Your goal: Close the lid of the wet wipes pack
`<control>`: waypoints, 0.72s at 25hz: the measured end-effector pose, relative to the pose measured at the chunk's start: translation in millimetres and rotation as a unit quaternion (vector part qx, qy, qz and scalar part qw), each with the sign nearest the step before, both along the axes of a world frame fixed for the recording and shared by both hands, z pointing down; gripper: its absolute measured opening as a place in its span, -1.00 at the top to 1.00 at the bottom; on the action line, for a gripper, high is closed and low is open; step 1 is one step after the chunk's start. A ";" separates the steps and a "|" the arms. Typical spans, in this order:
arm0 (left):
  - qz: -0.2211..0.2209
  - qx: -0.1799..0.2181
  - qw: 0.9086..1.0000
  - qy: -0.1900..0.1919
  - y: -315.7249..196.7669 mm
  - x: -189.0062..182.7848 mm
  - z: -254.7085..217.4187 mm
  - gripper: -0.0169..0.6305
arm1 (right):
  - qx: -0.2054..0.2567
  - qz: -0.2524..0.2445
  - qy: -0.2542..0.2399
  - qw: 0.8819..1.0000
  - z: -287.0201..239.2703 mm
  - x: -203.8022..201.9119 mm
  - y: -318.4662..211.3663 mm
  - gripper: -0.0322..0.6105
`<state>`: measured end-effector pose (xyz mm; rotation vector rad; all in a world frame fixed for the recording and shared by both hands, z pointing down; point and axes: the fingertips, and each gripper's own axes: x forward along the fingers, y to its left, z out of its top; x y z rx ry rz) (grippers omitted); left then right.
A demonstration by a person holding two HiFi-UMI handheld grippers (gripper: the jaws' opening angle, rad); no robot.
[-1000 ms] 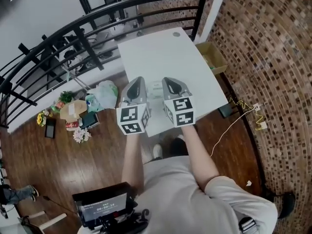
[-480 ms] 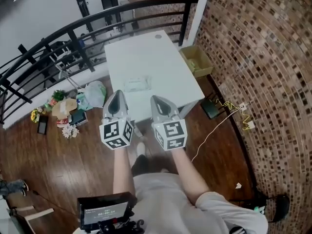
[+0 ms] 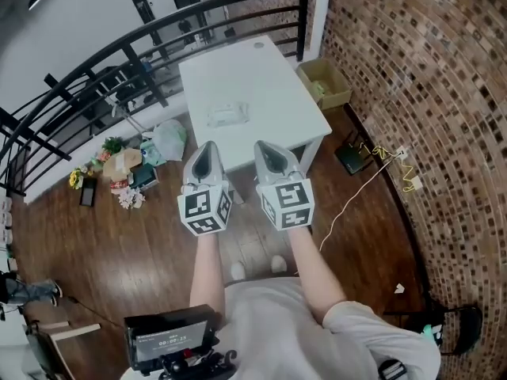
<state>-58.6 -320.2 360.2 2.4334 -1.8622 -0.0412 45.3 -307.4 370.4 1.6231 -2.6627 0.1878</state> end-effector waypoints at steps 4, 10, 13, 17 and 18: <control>0.007 0.007 1.000 -0.002 12.0 -13.4 -3.4 0.90 | 0.010 0.012 0.001 1.000 -4.8 -11.2 2.4 0.93; -0.007 0.007 1.000 0.005 25.1 -51.5 -4.4 0.90 | 0.014 0.004 0.031 0.999 -7.8 -50.8 7.7 0.93; -0.013 0.021 1.000 0.009 31.2 -71.5 -17.3 0.90 | 0.026 -0.009 0.035 0.999 -18.1 -78.1 13.1 0.93; -0.029 0.032 0.999 0.014 35.2 -100.1 -23.6 0.90 | 0.045 -0.034 0.041 0.998 -29.2 -112.4 18.2 0.93; -0.032 0.032 0.999 0.014 36.4 -106.5 -23.2 0.90 | 0.047 -0.038 0.043 0.997 -29.9 -119.0 19.0 0.93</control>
